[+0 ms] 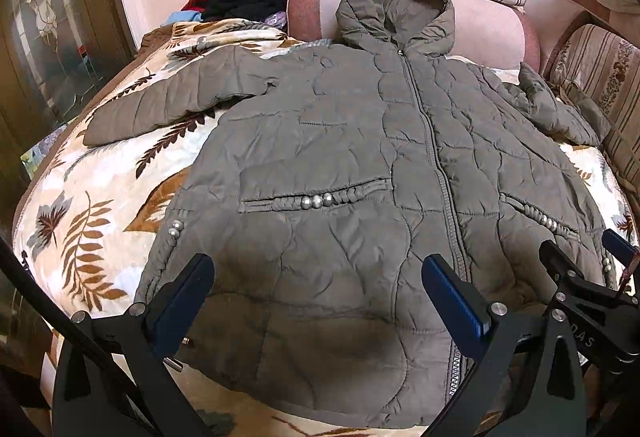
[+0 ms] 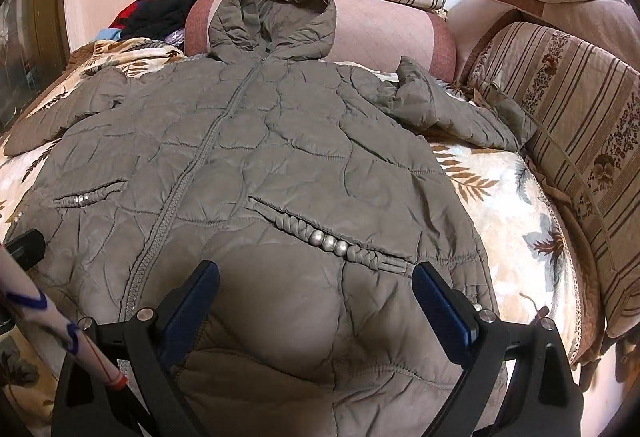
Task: Fold large clothes
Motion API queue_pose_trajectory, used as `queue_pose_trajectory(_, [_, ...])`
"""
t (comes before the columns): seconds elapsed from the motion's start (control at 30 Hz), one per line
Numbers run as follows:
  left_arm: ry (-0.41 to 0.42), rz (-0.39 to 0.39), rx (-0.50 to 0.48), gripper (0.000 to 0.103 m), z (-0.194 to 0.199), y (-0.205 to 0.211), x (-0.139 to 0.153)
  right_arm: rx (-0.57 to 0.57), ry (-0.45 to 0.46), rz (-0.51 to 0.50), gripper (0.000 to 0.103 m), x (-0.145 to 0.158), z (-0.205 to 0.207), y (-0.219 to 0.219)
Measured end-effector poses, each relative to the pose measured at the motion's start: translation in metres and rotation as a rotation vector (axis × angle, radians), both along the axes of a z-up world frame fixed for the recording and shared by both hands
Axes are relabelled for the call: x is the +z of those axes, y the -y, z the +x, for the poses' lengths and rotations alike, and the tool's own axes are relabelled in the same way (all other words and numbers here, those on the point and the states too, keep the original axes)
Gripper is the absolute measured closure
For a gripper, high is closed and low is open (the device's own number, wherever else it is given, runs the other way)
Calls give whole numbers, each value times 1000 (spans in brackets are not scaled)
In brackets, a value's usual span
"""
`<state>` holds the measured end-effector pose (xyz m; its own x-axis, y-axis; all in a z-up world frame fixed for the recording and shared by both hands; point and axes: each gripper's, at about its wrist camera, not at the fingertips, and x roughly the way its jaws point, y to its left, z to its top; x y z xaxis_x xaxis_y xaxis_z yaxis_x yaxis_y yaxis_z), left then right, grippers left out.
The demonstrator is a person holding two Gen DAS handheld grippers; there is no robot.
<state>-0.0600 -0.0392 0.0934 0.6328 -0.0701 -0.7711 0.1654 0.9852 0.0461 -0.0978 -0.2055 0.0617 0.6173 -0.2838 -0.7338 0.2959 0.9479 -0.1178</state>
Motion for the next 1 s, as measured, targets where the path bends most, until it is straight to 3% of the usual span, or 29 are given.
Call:
queue_pose_trajectory(0.83, [-22, -7, 23, 0, 13, -15, -17, 11, -19, -12, 4, -9, 7, -8])
queue_pose_trajectory(1.0, [-39, -11, 17, 0, 30, -13, -20, 16, -60, 2, 5, -16, 21, -6])
